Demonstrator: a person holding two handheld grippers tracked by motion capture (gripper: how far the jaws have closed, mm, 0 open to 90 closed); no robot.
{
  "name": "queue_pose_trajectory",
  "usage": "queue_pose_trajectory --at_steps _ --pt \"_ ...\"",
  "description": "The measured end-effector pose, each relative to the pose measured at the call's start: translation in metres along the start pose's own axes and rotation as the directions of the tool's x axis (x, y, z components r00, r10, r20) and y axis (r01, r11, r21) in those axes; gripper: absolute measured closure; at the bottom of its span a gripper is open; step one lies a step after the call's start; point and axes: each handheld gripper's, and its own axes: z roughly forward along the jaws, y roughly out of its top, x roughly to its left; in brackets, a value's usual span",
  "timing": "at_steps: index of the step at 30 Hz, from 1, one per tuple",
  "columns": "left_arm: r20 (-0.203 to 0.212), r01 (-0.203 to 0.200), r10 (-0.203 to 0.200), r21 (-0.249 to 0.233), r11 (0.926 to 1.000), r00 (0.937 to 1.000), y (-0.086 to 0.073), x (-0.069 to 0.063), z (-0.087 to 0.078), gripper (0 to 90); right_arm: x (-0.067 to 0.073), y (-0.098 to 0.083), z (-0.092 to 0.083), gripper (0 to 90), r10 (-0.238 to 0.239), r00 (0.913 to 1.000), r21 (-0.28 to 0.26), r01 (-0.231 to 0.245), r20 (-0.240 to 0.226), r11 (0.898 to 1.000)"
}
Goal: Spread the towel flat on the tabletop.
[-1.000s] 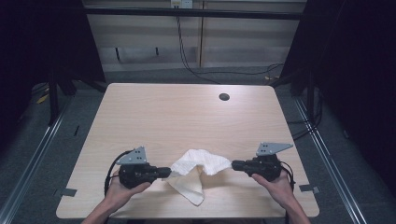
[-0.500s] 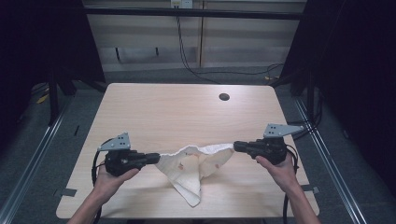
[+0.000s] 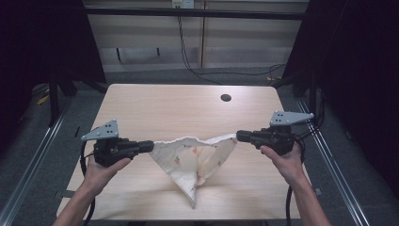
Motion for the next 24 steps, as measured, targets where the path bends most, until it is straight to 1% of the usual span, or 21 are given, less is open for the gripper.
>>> queue_pose_trajectory --at_steps 1,2,4,6,8,9,10,11,13,14,15,17,19,20,21,22,23,24 --pt "-0.002 -0.001 0.001 -0.004 1.0000 1.0000 0.003 0.001 -0.002 87.0 0.000 0.005 -0.001 86.1 -0.008 1.0000 0.006 0.008 0.004 1.000" --pt "-0.009 0.000 0.000 -0.010 1.0000 1.0000 0.007 0.002 -0.006 87.0 0.000 0.012 -0.003 86.1 -0.014 0.9999 -0.006 0.014 0.002 1.000" --pt "-0.014 0.000 0.000 -0.018 0.9998 0.9999 0.011 0.004 -0.009 87.0 0.000 0.017 -0.004 86.1 -0.016 0.9999 -0.016 0.016 0.001 1.000" --pt "-0.020 0.008 -0.008 -0.025 0.9997 0.9998 0.015 0.006 -0.010 87.0 0.000 0.022 -0.007 86.1 -0.020 0.9998 -0.026 0.020 -0.001 0.999" --pt "-0.022 0.004 -0.004 -0.037 0.9993 0.9997 0.017 0.007 -0.011 87.0 0.000 0.025 -0.010 86.1 -0.022 0.9997 -0.036 0.022 0.008 0.999" --pt "-0.042 -0.011 0.009 -0.037 0.9992 0.9991 0.018 0.006 -0.012 87.0 0.001 0.027 -0.012 86.1 -0.025 0.9996 -0.041 0.026 0.017 0.999" --pt "-0.046 -0.012 0.010 -0.043 0.9990 0.9989 0.017 0.005 -0.012 87.0 0.002 0.030 -0.014 86.0 -0.032 0.9994 -0.046 0.032 0.012 0.998" --pt "-0.028 0.001 -0.002 -0.052 0.9986 0.9996 0.017 0.006 -0.012 87.0 0.005 0.032 -0.015 86.1 -0.040 0.9991 -0.049 0.041 0.010 0.998" --pt "-0.034 0.007 -0.009 -0.054 0.9985 0.9994 0.016 0.005 -0.012 87.0 0.009 0.037 -0.017 86.1 -0.051 0.9987 -0.055 0.051 0.007 0.997" --pt "-0.024 0.012 -0.013 -0.055 0.9984 0.9996 0.016 0.005 -0.012 87.0 0.010 0.039 -0.018 86.1 -0.052 0.9986 -0.056 0.052 0.007 0.997" --pt "-0.024 0.012 -0.013 -0.055 0.9984 0.9996 0.016 0.005 -0.012 87.0 0.011 0.041 -0.019 86.1 -0.054 0.9986 -0.059 0.054 0.005 0.997" --pt "-0.031 -0.011 0.010 -0.054 0.9985 0.9995 0.020 0.002 -0.016 87.0 0.013 0.044 -0.021 86.1 -0.054 0.9986 -0.067 0.054 0.003 0.996" --pt "-0.031 -0.024 0.022 -0.066 0.9975 0.9993 0.024 -0.001 -0.020 87.0 0.017 0.047 -0.024 86.1 -0.061 0.9982 -0.078 0.061 0.000 0.995" --pt "-0.039 -0.030 0.027 -0.066 0.9974 0.9989 0.027 -0.003 -0.023 87.0 0.019 0.049 -0.026 86.1 -0.066 0.9979 -0.087 0.065 -0.002 0.994" --pt "-0.039 -0.030 0.027 -0.066 0.9974 0.9989 0.027 -0.003 -0.023 87.0 0.019 0.049 -0.026 86.1 -0.066 0.9979 -0.087 0.065 -0.002 0.994" --pt "-0.038 -0.051 0.048 -0.068 0.9964 0.9981 0.032 -0.008 -0.029 87.0 0.025 0.051 -0.032 86.1 -0.066 0.9977 -0.102 0.064 -0.015 0.993" --pt "-0.040 -0.066 0.063 -0.069 0.9955 0.9972 0.035 -0.012 -0.032 87.0 0.027 0.052 -0.034 86.1 -0.071 0.9974 -0.103 0.069 -0.014 0.992" --pt "-0.042 -0.084 0.081 -0.073 0.9938 0.9958 0.038 -0.017 -0.036 87.0 0.030 0.053 -0.037 86.1 -0.070 0.9972 -0.106 0.067 -0.025 0.992"
